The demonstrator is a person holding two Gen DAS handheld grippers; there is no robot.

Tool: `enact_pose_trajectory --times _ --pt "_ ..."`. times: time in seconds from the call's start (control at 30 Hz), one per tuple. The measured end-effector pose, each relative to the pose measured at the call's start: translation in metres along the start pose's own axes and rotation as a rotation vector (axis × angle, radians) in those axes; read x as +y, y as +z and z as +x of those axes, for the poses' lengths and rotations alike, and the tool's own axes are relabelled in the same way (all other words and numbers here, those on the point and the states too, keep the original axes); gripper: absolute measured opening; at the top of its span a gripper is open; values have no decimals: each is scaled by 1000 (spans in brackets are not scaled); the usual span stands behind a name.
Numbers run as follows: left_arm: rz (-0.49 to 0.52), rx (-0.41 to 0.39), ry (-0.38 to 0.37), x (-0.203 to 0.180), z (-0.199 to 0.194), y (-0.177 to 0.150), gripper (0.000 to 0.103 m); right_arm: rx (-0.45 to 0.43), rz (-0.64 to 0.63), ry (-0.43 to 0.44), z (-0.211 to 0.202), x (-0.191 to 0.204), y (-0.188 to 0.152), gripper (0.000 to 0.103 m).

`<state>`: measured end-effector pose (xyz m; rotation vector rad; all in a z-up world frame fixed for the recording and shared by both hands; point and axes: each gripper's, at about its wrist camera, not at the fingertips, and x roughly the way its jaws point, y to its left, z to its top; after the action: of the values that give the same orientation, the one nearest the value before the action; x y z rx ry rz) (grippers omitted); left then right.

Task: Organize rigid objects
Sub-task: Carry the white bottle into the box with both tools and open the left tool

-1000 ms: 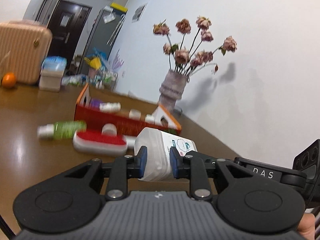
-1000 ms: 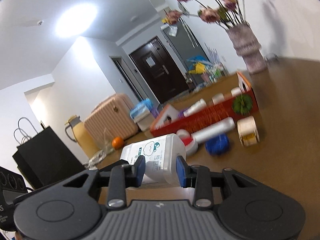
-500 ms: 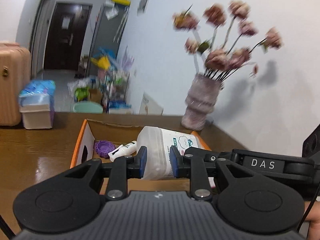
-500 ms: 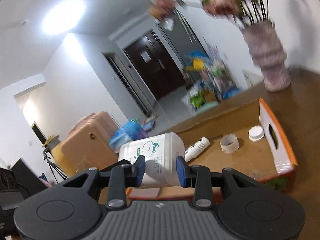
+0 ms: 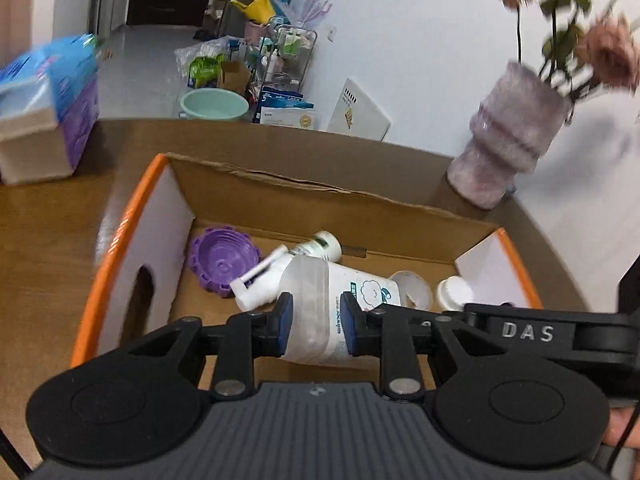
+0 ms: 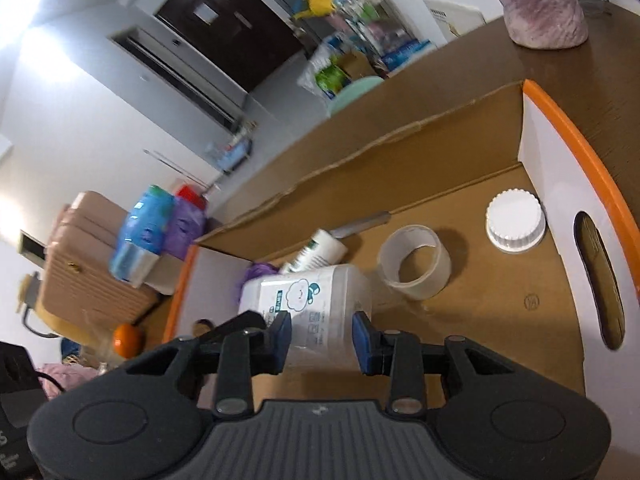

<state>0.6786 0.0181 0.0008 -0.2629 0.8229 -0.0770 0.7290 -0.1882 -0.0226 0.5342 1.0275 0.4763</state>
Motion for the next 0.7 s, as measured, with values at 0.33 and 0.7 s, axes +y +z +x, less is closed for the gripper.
enact_pose_trajectory --times 0.33,0.7 --pt "1 42 -39 -4 17 11 27 -70 -58 -95 -2 1 9 28" --pt "133 -64 51 -1 -82 11 68 -139 -320 -196 -71 64 -7 40"
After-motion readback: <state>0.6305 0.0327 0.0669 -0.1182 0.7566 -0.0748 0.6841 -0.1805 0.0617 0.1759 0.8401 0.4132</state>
